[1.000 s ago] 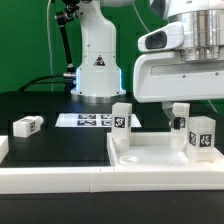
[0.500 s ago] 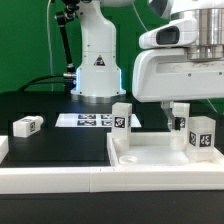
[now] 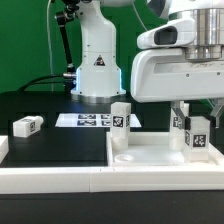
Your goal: Assemble square table
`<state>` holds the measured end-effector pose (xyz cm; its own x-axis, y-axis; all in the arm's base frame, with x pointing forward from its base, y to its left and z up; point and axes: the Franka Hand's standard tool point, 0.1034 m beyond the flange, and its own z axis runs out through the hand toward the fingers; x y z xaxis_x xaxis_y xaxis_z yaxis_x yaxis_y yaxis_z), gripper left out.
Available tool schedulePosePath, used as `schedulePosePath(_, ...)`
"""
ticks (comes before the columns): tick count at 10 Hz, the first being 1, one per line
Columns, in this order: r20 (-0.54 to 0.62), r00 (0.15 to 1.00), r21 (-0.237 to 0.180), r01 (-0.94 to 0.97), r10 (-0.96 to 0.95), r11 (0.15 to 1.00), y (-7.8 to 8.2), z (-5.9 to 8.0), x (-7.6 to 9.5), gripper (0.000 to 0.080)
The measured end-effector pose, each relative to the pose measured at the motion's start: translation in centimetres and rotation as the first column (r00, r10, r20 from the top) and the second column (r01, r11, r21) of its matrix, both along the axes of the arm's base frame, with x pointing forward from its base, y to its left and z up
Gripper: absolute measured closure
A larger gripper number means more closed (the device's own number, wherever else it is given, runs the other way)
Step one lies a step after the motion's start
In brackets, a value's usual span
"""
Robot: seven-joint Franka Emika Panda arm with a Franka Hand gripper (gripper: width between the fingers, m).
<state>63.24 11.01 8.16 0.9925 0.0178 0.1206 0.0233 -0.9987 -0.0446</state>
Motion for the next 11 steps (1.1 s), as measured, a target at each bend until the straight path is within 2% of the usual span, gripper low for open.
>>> schedulePosePath(1, -0.001, 1.0, 0.003, 0.014, -0.014, 1.0, 0.01, 0.0, 0.0, 0.051)
schedulePosePath(5, -0.025, 0.945, 0.042, 0.326, -0.325, 0.944, 0.08, -0.05, -0.07, 0.051)
schedulePosePath(8, -0.062, 0.791, 0.083, 0.612, -0.608, 0.787, 0.01, -0.17, -0.23, 0.0509)
schedulePosePath(11, -0.094, 0.588, 0.084, 0.809, -0.803, 0.582, 0.05, -0.2, -0.36, 0.0509)
